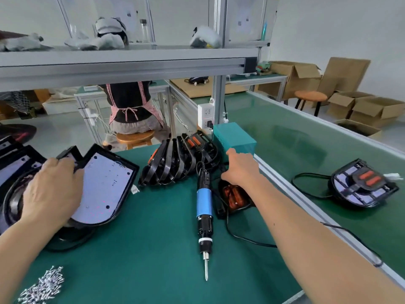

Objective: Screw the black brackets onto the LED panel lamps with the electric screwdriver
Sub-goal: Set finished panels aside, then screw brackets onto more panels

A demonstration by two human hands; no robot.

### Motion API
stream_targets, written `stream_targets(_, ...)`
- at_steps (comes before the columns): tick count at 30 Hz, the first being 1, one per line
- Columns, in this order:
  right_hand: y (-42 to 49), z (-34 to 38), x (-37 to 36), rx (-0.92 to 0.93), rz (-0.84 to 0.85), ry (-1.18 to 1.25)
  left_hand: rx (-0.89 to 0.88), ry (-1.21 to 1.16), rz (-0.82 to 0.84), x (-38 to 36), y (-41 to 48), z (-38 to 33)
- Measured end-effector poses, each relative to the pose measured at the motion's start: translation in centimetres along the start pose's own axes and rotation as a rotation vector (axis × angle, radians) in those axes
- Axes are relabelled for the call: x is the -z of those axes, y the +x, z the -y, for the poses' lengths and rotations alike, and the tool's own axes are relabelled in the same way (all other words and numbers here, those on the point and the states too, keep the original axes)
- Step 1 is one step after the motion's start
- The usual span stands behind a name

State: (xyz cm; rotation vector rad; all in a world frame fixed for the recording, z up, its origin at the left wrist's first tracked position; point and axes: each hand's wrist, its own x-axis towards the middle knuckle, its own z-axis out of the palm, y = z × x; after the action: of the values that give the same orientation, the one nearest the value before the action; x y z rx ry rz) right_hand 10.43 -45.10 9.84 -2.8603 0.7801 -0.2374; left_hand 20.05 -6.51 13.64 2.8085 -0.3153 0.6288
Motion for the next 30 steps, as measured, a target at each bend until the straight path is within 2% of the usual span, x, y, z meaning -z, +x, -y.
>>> stream_targets(6,-0.3,-1.0,4.6,-0.114,-0.058,0.138,0.169,-0.270,0.182,-1.2,-5.6,-1.8)
stream_targets(10,-1.5,-1.6,8.5,-0.060,-0.272,0.204,0.270,-0.473,0.260,-1.4,-9.8,-4.1)
stream_targets(15,-5.8,0.8,8.4,0.264,-0.582,0.361,0.362,-0.642,0.402,-2.4,-13.1,-6.1)
stream_targets(18,-10.0,3.2,6.0,0.511,-0.673,0.512,0.388,-0.701,0.448,-2.8,-14.7,-7.0)
stream_targets(23,-15.8,4.6,0.1,0.794,-0.750,0.532,0.449,-0.816,0.492,-3.1,-16.2,-7.6)
stream_targets(25,-17.3,4.6,-1.2,0.879,-0.763,0.549,0.458,-0.816,0.458,-3.2,-16.6,-7.6)
stream_targets(27,-18.2,4.4,-1.9,0.915,-0.748,0.569,0.475,-0.821,0.400,-3.2,-16.9,-7.8)
stream_targets(30,-19.0,4.3,-2.2,0.938,-0.688,0.565,0.491,-0.864,0.398,-3.5,-17.1,-7.7)
